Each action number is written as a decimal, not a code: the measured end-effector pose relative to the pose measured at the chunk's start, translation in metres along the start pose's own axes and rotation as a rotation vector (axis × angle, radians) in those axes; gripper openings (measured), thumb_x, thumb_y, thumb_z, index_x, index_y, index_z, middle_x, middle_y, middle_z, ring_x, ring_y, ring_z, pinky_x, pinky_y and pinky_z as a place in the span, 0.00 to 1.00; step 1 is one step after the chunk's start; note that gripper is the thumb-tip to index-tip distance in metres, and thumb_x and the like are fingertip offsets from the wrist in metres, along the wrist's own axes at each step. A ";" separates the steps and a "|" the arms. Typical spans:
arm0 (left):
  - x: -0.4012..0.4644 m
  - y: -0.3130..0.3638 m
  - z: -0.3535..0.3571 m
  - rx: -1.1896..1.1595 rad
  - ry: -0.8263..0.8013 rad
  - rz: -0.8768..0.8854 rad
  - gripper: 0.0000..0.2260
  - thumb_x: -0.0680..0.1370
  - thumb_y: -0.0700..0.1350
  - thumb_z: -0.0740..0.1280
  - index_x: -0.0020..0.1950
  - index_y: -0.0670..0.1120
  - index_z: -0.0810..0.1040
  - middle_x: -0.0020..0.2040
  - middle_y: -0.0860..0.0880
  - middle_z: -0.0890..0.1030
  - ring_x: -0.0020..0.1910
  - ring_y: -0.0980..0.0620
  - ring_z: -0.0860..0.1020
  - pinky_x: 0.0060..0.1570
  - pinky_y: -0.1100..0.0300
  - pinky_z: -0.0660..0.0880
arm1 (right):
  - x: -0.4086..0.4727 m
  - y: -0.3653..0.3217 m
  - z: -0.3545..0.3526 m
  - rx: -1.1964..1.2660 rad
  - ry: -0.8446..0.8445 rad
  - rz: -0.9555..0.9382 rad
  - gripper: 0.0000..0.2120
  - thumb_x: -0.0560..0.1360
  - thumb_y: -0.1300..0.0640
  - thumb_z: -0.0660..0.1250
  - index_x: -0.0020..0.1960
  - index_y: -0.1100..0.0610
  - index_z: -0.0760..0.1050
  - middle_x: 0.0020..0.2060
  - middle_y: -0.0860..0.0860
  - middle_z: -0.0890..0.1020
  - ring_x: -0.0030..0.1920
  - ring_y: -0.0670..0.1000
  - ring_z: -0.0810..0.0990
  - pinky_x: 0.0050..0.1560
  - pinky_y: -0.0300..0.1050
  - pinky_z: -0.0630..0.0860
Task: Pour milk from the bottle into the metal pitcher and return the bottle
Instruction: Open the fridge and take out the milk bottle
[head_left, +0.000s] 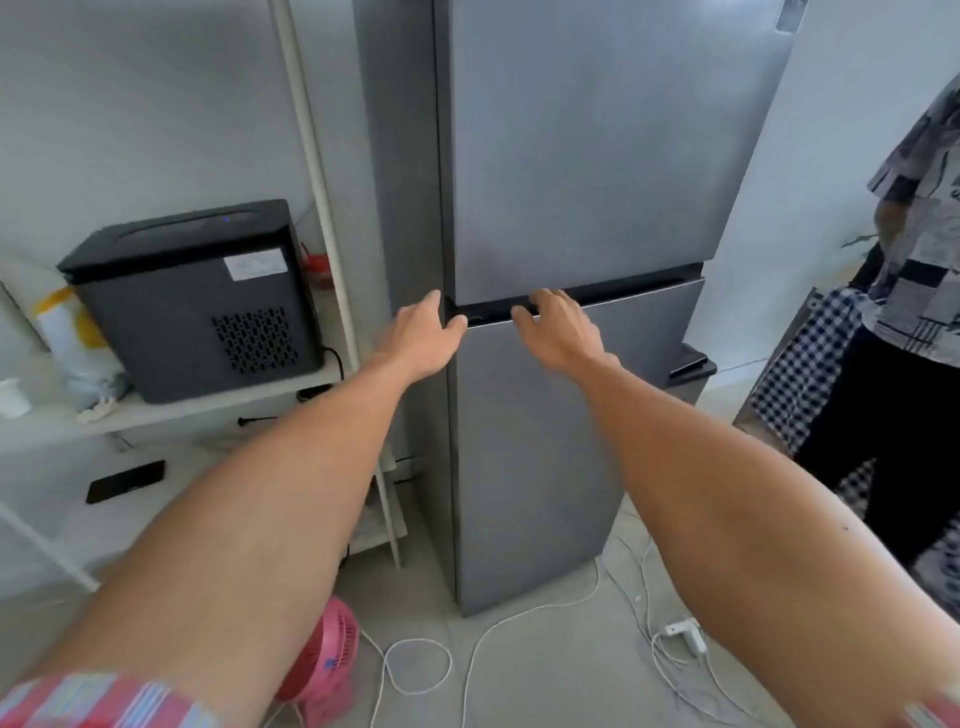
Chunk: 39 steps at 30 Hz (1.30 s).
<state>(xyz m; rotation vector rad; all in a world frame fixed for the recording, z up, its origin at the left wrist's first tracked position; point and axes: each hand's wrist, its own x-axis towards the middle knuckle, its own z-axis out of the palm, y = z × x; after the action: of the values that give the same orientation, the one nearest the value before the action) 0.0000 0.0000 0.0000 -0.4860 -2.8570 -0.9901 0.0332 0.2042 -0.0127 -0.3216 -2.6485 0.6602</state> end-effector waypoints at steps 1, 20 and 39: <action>0.004 -0.006 0.004 -0.021 -0.011 -0.007 0.31 0.83 0.58 0.60 0.83 0.48 0.58 0.79 0.42 0.67 0.74 0.39 0.69 0.69 0.45 0.69 | 0.001 -0.003 0.006 -0.001 -0.011 0.031 0.22 0.80 0.40 0.56 0.62 0.55 0.74 0.60 0.52 0.76 0.49 0.58 0.76 0.45 0.51 0.68; 0.089 -0.088 0.106 -0.438 -0.017 -0.001 0.17 0.79 0.55 0.73 0.61 0.46 0.77 0.56 0.47 0.84 0.55 0.46 0.82 0.54 0.54 0.76 | 0.056 -0.002 0.090 0.281 0.024 0.173 0.24 0.83 0.36 0.50 0.36 0.48 0.68 0.53 0.51 0.73 0.47 0.57 0.76 0.52 0.52 0.72; 0.035 -0.077 0.117 -0.415 -0.021 0.123 0.25 0.77 0.63 0.71 0.66 0.49 0.73 0.59 0.51 0.80 0.56 0.50 0.79 0.56 0.52 0.78 | 0.031 0.010 0.068 0.267 0.063 0.252 0.27 0.81 0.33 0.58 0.35 0.54 0.64 0.41 0.49 0.70 0.37 0.48 0.71 0.43 0.49 0.66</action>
<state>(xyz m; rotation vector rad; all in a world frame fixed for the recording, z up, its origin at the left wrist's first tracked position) -0.0543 0.0244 -0.1309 -0.6941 -2.5953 -1.5661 -0.0222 0.1950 -0.0628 -0.5923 -2.4414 1.0526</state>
